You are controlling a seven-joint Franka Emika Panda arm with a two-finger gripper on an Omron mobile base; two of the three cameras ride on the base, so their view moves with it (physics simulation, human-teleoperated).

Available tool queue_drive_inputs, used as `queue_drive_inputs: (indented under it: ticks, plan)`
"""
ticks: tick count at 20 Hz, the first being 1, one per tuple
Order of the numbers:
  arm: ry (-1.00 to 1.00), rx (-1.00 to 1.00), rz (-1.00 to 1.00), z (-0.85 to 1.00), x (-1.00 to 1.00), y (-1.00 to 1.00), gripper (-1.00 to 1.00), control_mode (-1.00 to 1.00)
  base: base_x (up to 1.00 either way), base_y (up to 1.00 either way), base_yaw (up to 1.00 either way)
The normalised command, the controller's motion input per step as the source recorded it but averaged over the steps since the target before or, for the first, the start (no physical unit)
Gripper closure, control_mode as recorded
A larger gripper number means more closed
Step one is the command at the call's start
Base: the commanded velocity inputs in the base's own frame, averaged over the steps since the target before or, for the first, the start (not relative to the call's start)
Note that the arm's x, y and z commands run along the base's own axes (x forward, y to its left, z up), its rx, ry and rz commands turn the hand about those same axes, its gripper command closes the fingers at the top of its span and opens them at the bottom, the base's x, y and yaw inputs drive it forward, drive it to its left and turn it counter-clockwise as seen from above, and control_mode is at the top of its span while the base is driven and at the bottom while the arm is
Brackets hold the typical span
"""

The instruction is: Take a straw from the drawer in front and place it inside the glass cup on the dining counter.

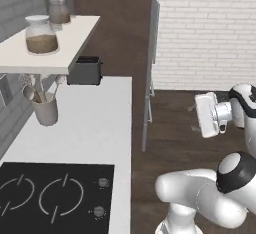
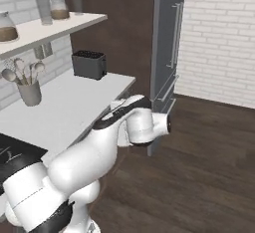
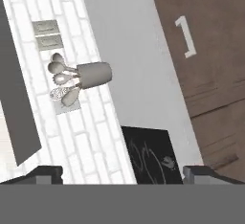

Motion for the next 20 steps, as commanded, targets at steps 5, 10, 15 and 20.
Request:
queue_drive_inputs:
  ticks: [5, 10, 15, 20]
  plan:
    - [0.01, 0.29, 0.03, -0.99, 0.34, 0.06, -1.0, -1.0, 0.0, 0.0, 0.0]
    - [-0.04, 0.03, 0.09, -0.77, 0.41, 0.39, -1.0, -1.0, 0.0, 0.0, 0.0]
    - [-0.07, -0.03, 0.1, -0.62, 0.46, 0.51, -1.0, -1.0, 0.0, 0.0, 0.0]
    - [-0.07, -0.02, 0.15, -0.57, 0.47, 0.41, -1.0, -1.0, 0.0, 0.0, 0.0]
